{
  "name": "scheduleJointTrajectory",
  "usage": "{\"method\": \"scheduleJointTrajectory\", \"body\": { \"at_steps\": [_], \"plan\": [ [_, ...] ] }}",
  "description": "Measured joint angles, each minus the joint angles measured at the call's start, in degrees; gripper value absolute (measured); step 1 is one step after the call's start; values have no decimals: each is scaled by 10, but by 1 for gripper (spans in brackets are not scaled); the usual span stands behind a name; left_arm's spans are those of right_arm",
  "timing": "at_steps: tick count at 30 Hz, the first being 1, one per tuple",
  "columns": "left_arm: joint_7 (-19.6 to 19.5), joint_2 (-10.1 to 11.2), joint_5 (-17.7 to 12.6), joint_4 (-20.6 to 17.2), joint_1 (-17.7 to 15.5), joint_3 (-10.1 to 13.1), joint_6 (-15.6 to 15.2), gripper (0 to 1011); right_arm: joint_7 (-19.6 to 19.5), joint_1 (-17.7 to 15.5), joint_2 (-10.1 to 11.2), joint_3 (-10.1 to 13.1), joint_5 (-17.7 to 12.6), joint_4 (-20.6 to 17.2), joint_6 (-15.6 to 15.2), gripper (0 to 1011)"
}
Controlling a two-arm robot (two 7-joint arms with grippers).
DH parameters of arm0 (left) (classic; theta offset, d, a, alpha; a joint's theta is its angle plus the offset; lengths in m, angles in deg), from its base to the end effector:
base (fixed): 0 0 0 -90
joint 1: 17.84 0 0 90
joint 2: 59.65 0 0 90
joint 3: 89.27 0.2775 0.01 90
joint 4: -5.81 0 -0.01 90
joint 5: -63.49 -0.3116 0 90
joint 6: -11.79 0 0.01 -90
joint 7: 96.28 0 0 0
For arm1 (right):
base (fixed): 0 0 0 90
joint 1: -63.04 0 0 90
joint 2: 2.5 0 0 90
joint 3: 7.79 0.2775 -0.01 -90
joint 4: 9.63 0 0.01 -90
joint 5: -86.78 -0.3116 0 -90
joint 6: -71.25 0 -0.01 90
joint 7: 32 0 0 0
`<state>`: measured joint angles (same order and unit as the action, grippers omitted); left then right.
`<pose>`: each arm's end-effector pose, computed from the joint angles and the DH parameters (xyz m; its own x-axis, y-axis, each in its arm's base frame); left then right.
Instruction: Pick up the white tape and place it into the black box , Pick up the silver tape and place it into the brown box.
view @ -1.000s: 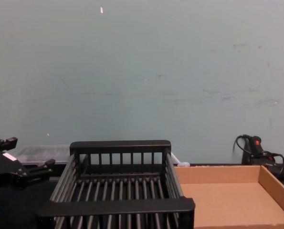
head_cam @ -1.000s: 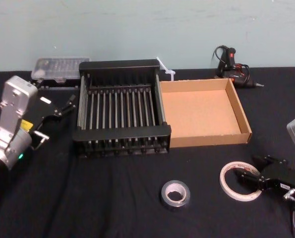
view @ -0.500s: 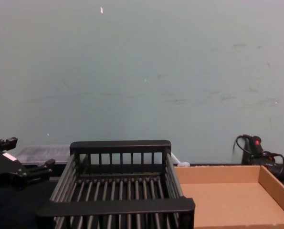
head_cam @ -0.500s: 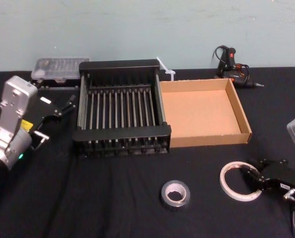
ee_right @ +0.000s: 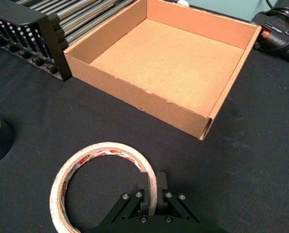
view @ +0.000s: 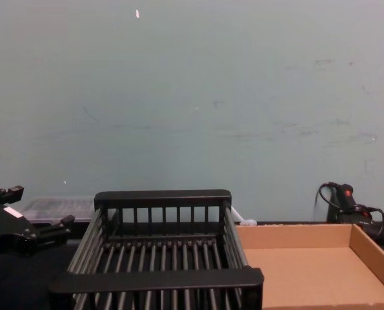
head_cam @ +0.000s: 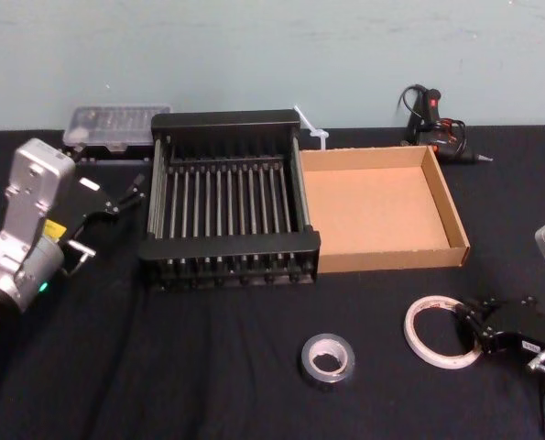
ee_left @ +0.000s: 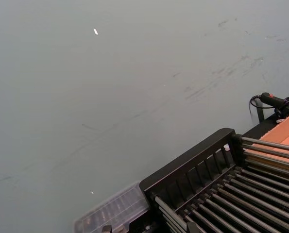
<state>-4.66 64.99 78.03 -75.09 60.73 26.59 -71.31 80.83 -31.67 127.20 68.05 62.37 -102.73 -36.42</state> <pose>0.3587 0.0748 -0.2927 0.2923 0.8803 0.3738 -0.9553 0.2873 0.0704 0.2983 -0.1110 -0.2880 0.5806 -0.8139 0.0206 0.6999 0.4860 -0.5235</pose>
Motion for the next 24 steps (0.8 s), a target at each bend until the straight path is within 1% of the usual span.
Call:
{"method": "scheduleJointTrajectory", "body": {
  "at_steps": [10, 15, 19, 24],
  "plan": [
    [0, 0, 0, 0, 0, 0, 0, 1001, 0, 0, 0, 0, 0, 0, 0, 99],
    [0, 0, 0, 0, 0, 0, 0, 1001, 8, -3, 3, 2, -2, -4, 6, 99],
    [0, 0, 0, 0, 0, 0, 0, 1001, 15, -7, 7, 9, -13, -15, 6, 99],
    [0, 0, 0, 0, 0, 0, 0, 1001, 14, -9, 10, 18, -28, -31, -1, 99]
  ]
}}
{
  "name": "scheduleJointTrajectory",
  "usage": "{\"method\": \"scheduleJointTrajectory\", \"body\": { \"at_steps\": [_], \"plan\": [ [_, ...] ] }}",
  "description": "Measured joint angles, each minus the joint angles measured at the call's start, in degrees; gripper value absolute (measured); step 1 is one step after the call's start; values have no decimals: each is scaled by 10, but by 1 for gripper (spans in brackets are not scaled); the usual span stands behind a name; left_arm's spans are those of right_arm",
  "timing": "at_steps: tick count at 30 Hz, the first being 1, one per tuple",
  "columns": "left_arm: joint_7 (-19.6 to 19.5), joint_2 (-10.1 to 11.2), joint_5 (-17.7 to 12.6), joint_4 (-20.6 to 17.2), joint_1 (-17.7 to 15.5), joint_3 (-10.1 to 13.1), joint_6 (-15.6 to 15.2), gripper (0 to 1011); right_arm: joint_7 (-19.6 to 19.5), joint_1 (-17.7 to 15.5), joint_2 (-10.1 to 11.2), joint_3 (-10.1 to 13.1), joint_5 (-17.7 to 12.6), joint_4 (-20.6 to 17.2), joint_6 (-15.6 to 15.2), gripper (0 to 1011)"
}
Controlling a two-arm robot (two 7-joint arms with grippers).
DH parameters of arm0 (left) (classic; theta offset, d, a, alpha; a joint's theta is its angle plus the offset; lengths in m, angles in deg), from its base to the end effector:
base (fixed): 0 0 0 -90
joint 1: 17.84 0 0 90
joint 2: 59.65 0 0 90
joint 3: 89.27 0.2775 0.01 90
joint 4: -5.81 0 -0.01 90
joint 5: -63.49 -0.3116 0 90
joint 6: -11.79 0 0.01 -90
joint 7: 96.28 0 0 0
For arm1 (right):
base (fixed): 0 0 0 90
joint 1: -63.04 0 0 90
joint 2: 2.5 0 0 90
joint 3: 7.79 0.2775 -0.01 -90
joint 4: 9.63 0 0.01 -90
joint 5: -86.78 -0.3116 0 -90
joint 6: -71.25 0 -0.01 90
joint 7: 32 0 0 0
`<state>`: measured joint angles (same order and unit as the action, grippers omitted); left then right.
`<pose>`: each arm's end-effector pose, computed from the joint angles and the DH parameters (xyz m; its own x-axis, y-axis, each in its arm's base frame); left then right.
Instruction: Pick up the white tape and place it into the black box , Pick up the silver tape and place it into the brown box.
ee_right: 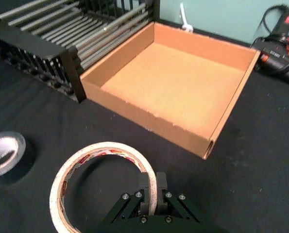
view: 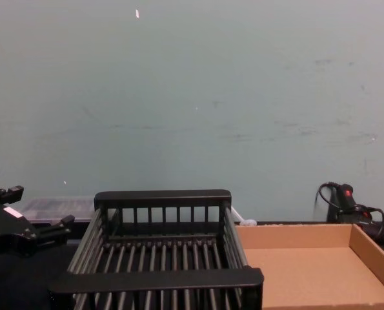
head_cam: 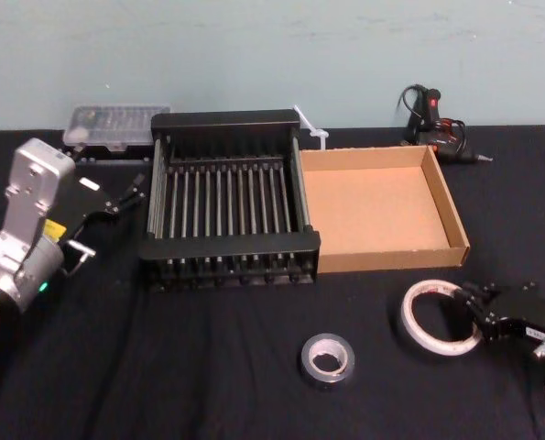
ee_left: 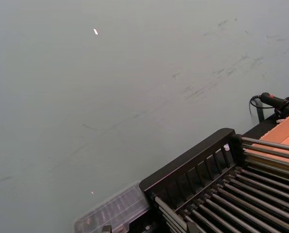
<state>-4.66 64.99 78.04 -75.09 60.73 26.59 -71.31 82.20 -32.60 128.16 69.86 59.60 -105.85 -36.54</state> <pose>0.3587 0.0748 -0.2927 0.2923 0.8803 0.3736 -0.9553 0.2873 0.0703 0.2974 -0.1117 -0.2712 0.5985 -0.8011 -0.0070 0.7008 0.5277 -0.4799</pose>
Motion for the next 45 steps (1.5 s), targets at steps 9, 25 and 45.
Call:
{"method": "scheduleJointTrajectory", "body": {
  "at_steps": [9, 25, 45],
  "plan": [
    [0, 0, 0, 0, 0, 0, 0, 1001, -22, 30, -10, -1, 0, -8, -5, 99],
    [0, 0, 0, 0, 0, 0, 0, 1001, -20, 146, -60, -56, 52, 32, 3, 99],
    [0, 0, 0, 0, 0, 0, 0, 1001, 6, 260, -138, -129, 99, 99, 9, 99]
  ]
}}
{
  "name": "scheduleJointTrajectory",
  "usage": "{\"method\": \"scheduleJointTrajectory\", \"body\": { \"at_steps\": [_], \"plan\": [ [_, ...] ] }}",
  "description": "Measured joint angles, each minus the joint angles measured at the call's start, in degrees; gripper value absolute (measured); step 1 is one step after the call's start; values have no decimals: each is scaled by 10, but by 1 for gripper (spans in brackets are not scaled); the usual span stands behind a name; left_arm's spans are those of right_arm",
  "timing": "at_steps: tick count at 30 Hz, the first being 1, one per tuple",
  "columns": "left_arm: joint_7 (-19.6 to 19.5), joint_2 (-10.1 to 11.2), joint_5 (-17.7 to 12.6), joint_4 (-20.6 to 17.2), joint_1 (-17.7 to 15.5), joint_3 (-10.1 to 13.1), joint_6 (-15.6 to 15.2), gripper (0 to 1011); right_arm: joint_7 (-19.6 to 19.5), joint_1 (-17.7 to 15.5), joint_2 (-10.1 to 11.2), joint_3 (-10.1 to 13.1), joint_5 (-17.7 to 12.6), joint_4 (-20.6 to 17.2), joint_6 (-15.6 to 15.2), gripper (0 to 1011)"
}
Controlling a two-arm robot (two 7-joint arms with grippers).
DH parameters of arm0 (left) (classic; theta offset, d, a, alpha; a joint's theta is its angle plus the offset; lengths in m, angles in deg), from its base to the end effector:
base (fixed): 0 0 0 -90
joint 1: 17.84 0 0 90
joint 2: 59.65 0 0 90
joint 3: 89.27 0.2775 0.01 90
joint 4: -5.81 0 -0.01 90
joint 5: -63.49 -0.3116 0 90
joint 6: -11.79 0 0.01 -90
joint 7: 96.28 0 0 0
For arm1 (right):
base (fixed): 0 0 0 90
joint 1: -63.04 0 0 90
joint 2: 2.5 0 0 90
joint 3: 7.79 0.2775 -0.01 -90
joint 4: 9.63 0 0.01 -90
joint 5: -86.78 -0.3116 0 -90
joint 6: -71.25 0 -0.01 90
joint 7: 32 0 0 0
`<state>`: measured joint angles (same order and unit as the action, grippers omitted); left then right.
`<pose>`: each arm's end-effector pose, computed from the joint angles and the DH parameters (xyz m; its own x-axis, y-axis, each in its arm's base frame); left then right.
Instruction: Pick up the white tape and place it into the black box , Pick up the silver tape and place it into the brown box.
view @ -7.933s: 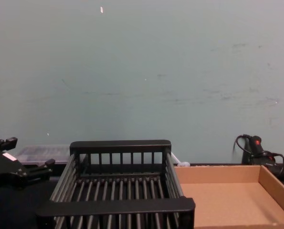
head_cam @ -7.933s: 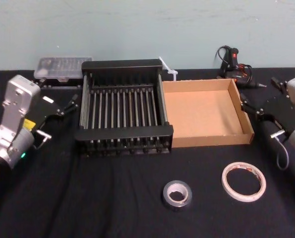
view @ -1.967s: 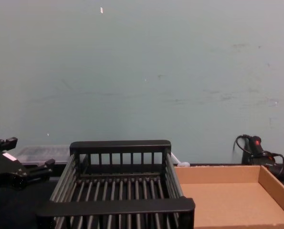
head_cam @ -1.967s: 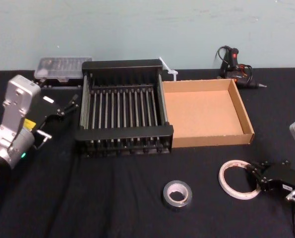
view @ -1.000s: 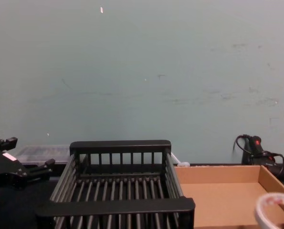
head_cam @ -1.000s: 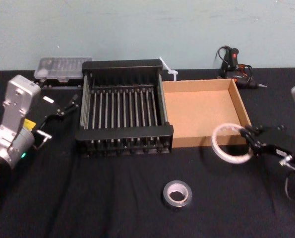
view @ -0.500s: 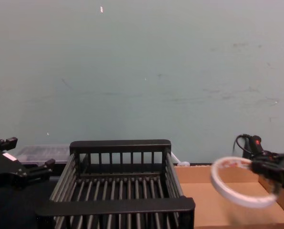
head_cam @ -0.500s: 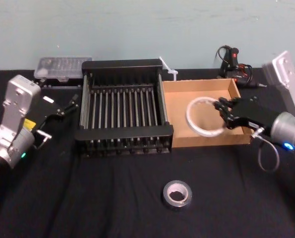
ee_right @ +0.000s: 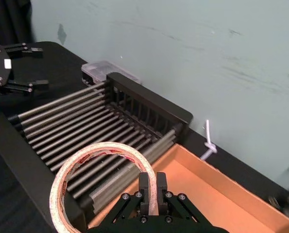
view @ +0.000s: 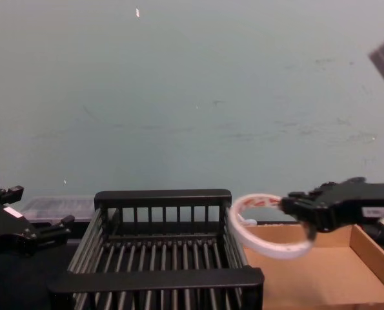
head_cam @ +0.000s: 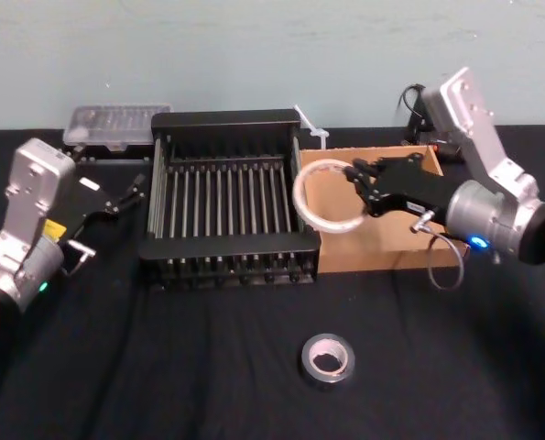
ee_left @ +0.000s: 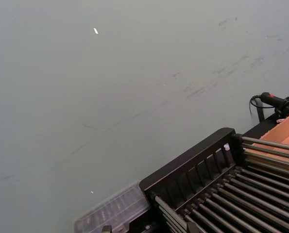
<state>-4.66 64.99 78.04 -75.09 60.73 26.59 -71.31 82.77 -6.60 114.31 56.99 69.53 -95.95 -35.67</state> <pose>0.3587 0.0748 -0.2927 0.2923 0.8803 0.3736 -0.9553 0.2873 0.0703 0.3980 -0.0141 -0.2162 0.6849 -0.7135 0.1480 0.7195 0.6301 -0.2921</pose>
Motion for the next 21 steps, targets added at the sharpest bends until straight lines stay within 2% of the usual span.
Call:
{"method": "scheduleJointTrajectory", "body": {
  "at_steps": [8, 21],
  "plan": [
    [0, 0, 0, 0, 0, 0, 0, 1002, 6, 34, -31, -23, 13, 30, 2, 99],
    [0, 0, 0, 0, 0, 0, 0, 1001, 10, 66, -70, -43, 24, 67, 4, 99]
  ]
}}
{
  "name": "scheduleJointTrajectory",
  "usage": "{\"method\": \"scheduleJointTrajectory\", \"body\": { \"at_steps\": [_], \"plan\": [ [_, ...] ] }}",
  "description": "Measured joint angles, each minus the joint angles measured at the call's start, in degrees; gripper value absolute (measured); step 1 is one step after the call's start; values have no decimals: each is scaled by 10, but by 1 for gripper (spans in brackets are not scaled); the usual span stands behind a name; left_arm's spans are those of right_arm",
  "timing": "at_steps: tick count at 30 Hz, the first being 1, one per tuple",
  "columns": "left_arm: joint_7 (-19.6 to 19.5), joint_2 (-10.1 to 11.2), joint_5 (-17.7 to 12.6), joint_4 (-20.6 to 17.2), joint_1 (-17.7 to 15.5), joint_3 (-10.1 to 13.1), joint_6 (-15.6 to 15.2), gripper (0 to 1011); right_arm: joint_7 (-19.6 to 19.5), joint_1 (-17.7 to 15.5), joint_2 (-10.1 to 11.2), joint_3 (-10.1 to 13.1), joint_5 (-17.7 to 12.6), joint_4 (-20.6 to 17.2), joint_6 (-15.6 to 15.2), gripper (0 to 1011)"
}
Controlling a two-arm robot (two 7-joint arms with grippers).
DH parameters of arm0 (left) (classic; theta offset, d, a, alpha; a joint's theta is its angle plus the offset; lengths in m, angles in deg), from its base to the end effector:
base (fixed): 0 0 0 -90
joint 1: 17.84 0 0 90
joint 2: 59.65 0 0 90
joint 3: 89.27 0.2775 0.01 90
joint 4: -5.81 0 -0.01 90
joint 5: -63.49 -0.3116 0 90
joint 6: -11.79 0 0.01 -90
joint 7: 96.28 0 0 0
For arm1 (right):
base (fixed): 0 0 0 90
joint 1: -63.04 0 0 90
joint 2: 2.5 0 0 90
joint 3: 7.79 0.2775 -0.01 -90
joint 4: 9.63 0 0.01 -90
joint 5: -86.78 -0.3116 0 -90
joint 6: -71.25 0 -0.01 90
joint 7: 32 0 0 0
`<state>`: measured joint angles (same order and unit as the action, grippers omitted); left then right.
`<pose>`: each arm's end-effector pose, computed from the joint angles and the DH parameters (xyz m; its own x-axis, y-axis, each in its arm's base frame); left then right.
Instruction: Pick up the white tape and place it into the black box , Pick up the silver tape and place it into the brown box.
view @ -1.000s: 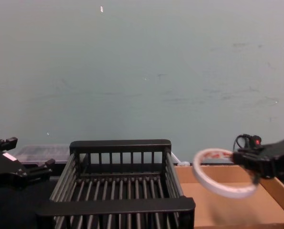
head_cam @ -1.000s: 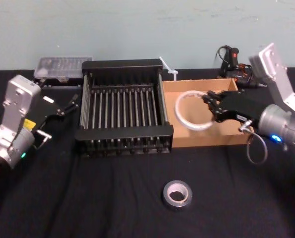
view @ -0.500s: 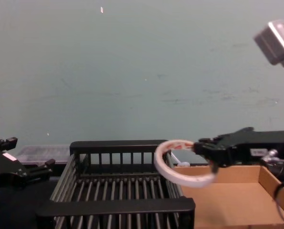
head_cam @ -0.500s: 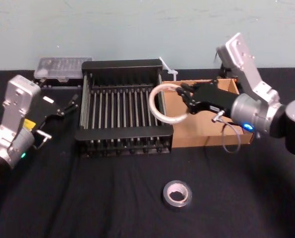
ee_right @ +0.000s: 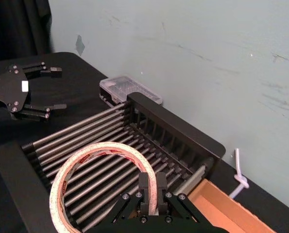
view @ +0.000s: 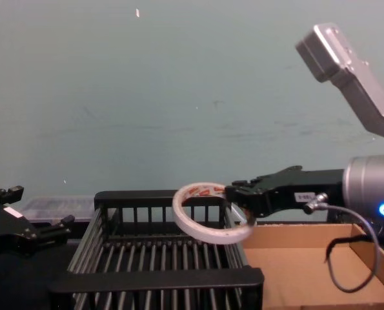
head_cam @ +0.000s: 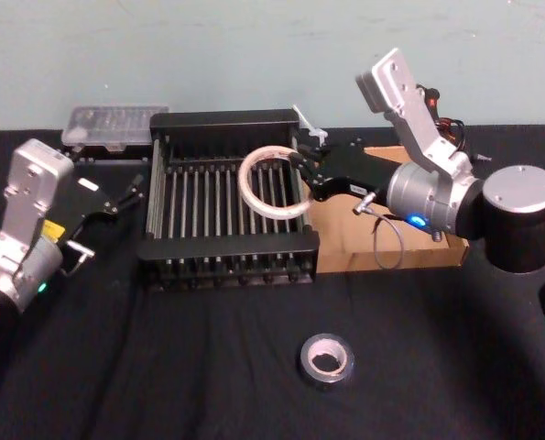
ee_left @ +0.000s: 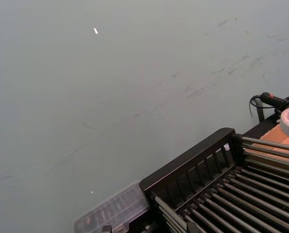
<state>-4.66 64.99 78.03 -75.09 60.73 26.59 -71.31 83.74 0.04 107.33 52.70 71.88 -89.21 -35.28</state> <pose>0.3587 0.0748 -0.2927 0.2923 0.8803 0.3738 -0.9553 0.2873 0.0704 0.4239 0.0324 -0.2125 0.7298 -0.6690 0.1409 0.6778 0.6813 -0.2763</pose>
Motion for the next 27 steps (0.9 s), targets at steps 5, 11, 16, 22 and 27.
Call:
{"method": "scheduleJointTrajectory", "body": {
  "at_steps": [5, 11, 16, 22, 27],
  "plan": [
    [0, 0, 0, 0, 0, 0, 0, 1001, 0, 4, -4, -2, 1, 4, 1, 99],
    [0, 0, 0, 0, 0, 0, 0, 1001, 0, 3, -3, -1, 1, 3, 1, 99],
    [0, 0, 0, 0, 0, 0, 0, 1001, 0, 2, -2, -1, 1, 2, 1, 116],
    [0, 0, 0, 0, 0, 0, 0, 1001, 0, 1, -2, 0, 1, 1, 0, 243],
    [0, 0, 0, 0, 0, 0, 0, 1001, 0, 1, -1, 0, 0, 1, 0, 416]
  ]
}}
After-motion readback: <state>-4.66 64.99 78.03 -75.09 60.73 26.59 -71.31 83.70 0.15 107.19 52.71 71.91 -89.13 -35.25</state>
